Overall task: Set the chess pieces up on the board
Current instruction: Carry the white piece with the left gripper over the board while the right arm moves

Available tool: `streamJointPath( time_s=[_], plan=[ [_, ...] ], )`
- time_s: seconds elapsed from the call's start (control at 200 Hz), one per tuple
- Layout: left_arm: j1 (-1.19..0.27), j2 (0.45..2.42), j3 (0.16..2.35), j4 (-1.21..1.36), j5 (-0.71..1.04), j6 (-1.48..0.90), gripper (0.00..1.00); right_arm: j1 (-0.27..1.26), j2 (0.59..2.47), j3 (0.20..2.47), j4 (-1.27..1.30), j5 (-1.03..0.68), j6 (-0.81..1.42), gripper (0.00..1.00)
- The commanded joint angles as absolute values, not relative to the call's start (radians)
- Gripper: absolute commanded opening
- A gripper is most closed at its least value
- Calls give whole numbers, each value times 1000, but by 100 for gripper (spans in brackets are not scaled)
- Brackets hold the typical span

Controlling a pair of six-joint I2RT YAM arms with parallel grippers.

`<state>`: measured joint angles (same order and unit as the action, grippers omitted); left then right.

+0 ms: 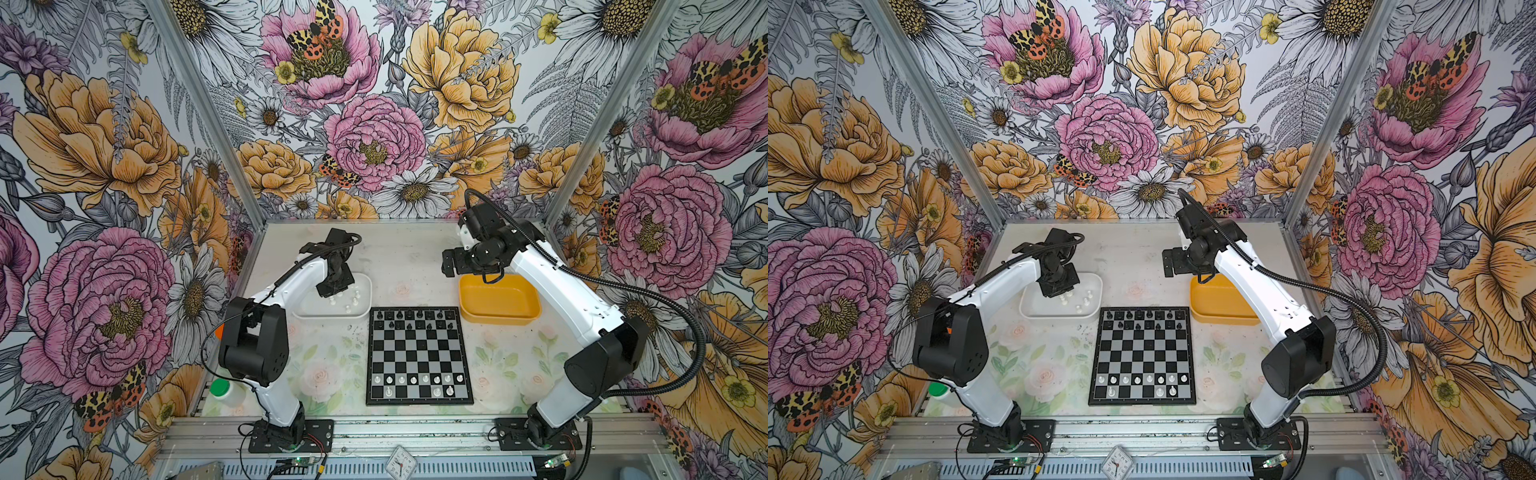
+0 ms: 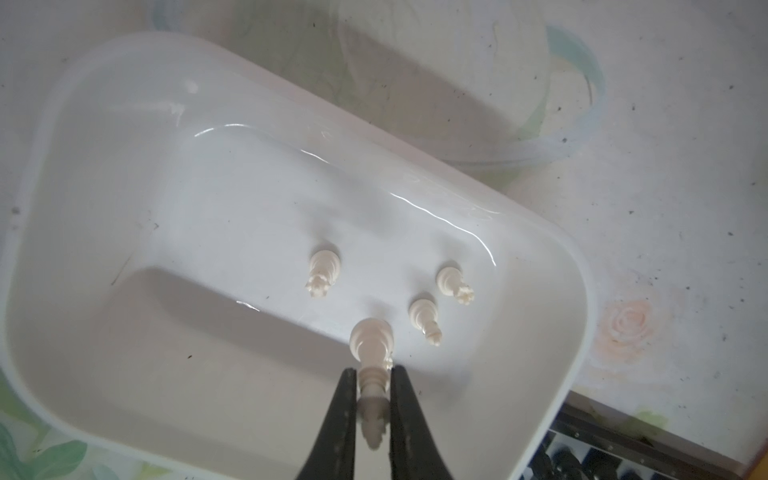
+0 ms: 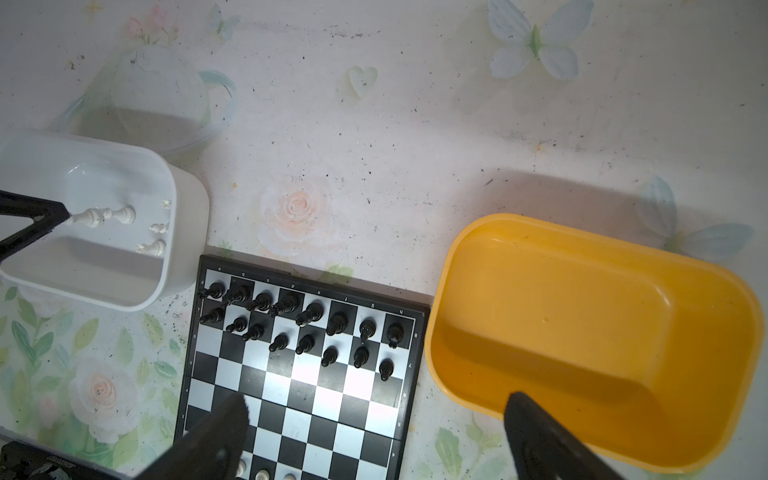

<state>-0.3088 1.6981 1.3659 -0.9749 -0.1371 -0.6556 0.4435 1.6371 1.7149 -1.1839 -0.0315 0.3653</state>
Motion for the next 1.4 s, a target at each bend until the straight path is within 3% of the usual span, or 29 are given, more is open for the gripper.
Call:
streamJointPath(
  time_s=[0.0, 0.325, 0.756, 1.006, 1.391],
  plan=[
    [-347, 1643, 1397, -1035, -142, -664, 10, 437, 1578, 1693, -1175, -33, 362, 98],
    [-537, 1448, 1356, -1117, -169, -779, 12, 437, 1460, 1576, -1180, -24, 354, 98],
    [-962, 1288, 1234, -1143, -262, -1057, 12, 434, 1374, 1487, -1210, -50, 314, 98],
    [-1123, 1301, 1209, -1143, -302, -1153, 12, 434, 1311, 1429, -1233, -54, 341, 98],
    [-1225, 1478, 1297, -1140, -255, -1104, 12, 434, 1256, 1390, -1273, -22, 377, 98]
  ],
)
